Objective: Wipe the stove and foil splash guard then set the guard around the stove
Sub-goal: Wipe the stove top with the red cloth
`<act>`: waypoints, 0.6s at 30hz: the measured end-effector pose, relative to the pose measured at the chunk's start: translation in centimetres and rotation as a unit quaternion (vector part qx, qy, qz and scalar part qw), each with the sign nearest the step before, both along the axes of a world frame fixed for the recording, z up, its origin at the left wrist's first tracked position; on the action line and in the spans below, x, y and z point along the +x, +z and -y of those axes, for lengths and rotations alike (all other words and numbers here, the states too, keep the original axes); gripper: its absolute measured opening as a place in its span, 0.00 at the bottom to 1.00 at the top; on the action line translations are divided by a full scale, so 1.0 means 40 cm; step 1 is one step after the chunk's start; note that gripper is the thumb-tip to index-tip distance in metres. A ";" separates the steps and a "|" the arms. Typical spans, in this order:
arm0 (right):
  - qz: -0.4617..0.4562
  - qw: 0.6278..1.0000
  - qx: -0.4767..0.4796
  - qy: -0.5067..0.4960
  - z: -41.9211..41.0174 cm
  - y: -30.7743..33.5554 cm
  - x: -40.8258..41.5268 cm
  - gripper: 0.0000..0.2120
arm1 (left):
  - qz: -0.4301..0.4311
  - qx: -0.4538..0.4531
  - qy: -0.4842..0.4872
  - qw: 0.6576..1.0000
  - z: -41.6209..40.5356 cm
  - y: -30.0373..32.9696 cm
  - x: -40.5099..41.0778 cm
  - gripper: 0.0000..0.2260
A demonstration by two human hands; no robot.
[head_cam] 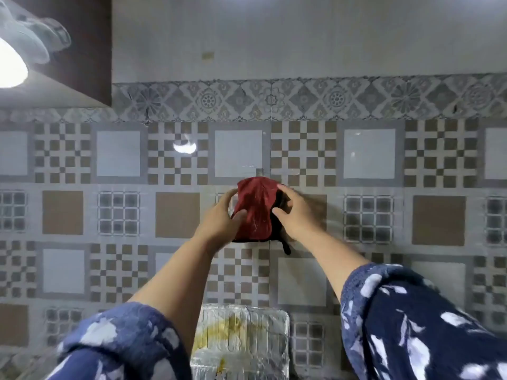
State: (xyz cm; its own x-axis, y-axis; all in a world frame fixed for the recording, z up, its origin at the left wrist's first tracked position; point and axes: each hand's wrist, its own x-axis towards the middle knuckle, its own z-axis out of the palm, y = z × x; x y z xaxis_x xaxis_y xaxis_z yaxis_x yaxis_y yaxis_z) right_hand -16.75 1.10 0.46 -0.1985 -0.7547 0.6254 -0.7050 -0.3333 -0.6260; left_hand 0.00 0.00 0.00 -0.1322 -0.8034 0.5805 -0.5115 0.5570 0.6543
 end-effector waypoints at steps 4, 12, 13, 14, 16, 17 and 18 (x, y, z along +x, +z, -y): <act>0.087 0.994 -0.063 -0.016 0.066 -0.006 0.030 0.25 | -0.041 -0.010 -0.037 0.998 0.071 0.000 -0.031 0.25; 0.187 0.977 -0.098 0.001 0.079 0.028 0.026 0.21 | -0.117 -0.064 -0.028 0.991 0.093 0.019 -0.066 0.24; 0.189 0.977 -0.103 0.008 0.064 0.041 0.021 0.20 | -0.120 -0.070 -0.028 0.990 0.082 0.027 -0.066 0.24; 0.192 0.976 -0.106 0.015 0.049 0.051 0.016 0.20 | -0.122 -0.075 -0.029 0.989 0.068 0.036 -0.067 0.25; 0.206 0.972 -0.107 0.034 0.009 0.062 0.009 0.19 | -0.127 -0.085 -0.028 0.988 0.028 0.048 -0.067 0.25; 0.213 0.970 -0.106 0.045 -0.016 0.064 0.007 0.19 | -0.131 -0.088 -0.028 0.987 0.002 0.052 -0.069 0.25; 0.220 0.969 -0.103 0.052 -0.042 0.062 0.001 0.19 | -0.134 -0.086 -0.029 0.987 -0.030 0.053 -0.072 0.25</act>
State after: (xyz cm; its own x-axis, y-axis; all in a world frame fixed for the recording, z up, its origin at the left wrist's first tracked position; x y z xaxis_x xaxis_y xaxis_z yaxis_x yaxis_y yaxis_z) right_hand -16.70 2.77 2.94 -0.4091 -0.6530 0.6374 -0.3408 -0.5386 -0.7706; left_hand -2.87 1.20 2.11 0.0015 -0.6852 0.7283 -0.2960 0.6954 0.6548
